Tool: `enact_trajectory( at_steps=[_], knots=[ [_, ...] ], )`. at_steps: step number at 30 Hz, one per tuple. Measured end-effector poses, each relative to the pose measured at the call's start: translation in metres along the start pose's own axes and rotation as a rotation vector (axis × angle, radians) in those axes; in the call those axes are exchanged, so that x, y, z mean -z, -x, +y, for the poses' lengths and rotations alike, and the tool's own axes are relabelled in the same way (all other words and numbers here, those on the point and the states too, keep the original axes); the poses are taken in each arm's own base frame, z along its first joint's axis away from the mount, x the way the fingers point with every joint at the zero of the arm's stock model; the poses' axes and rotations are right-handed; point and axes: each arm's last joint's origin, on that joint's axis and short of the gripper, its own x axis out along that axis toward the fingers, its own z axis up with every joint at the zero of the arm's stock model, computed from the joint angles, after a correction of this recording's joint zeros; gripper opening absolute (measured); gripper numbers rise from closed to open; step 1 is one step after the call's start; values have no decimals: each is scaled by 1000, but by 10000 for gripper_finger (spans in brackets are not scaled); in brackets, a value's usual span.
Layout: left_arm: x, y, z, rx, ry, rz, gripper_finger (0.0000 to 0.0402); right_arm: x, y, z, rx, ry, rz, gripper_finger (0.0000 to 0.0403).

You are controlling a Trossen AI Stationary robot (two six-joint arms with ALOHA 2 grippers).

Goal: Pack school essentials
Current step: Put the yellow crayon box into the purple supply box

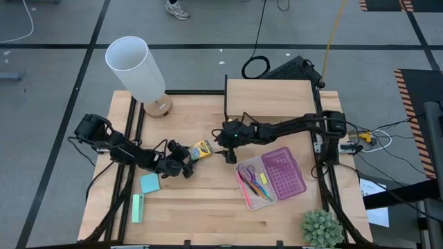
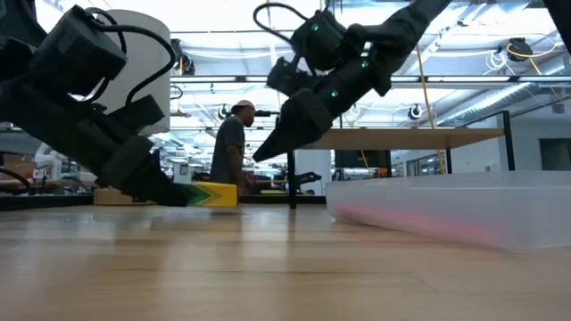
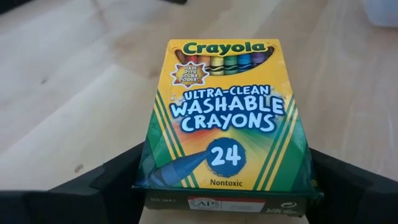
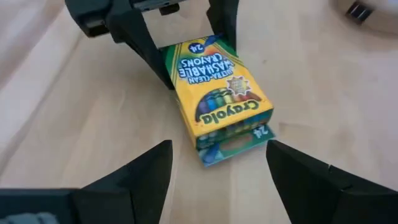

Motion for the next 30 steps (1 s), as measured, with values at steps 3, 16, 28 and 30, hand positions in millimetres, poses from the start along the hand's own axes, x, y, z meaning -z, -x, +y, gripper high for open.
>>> enact_trajectory(
  at_steps=[3,16,28,30],
  knots=[
    [-4,2,0,6,-5,-18,337,1,9,6,41,76,6,254],
    [-41,25,-4,187,18,-175,339,25,52,44,171,661,-180,297],
    [-63,39,-9,393,38,-305,333,10,63,74,256,1023,-432,358],
    [-63,40,-9,412,34,-302,337,7,60,76,269,1077,-438,353]
  ],
)
